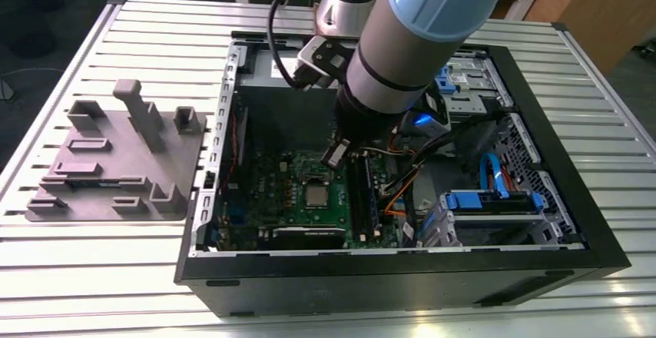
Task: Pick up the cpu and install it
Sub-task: 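Close the cpu cover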
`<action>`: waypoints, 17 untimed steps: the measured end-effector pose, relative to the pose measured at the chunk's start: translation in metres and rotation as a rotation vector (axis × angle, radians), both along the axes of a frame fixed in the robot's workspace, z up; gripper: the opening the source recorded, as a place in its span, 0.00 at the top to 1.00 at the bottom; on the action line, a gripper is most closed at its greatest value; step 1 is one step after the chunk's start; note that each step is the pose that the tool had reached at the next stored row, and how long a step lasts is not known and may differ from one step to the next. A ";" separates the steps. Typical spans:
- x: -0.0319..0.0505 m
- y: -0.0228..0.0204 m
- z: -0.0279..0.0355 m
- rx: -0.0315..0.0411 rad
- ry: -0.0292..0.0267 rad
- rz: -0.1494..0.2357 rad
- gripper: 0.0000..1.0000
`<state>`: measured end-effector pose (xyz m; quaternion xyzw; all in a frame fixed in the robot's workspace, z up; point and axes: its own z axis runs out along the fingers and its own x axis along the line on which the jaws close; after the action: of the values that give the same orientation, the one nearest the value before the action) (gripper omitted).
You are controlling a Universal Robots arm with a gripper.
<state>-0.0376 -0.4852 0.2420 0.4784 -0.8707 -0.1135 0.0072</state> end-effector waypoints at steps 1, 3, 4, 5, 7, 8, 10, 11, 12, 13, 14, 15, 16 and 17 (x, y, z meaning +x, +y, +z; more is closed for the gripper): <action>0.0000 -0.0011 0.0000 -0.0002 0.0000 0.001 0.90; 0.0000 -0.0030 0.0000 -0.0007 0.0000 0.001 0.90; 0.0000 -0.0041 0.0000 -0.0009 0.0000 0.002 0.90; 0.0000 -0.0051 0.0000 -0.0011 0.0000 0.003 0.90; 0.0000 -0.0076 0.0000 -0.0015 0.0000 0.003 0.90; 0.0000 -0.0090 0.0000 -0.0018 0.0000 0.004 0.90; -0.0001 -0.0107 0.0000 -0.0028 0.0000 0.004 0.90; 0.0000 -0.0114 0.0000 -0.0037 0.0000 0.005 0.90; 0.0000 -0.0121 0.0000 -0.0044 0.0000 0.006 0.90; -0.0002 -0.0126 0.0000 -0.0048 0.0000 0.007 0.90; -0.0006 -0.0133 -0.0001 -0.0048 0.0000 0.009 0.90; -0.0018 -0.0138 -0.0001 -0.0047 0.0000 0.010 0.90; -0.0038 -0.0142 -0.0002 -0.0047 -0.0001 0.010 0.90; -0.0056 -0.0145 -0.0002 -0.0047 -0.0001 0.011 0.90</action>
<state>-0.0432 -0.4997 0.2418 0.4830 -0.8684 -0.1114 0.0089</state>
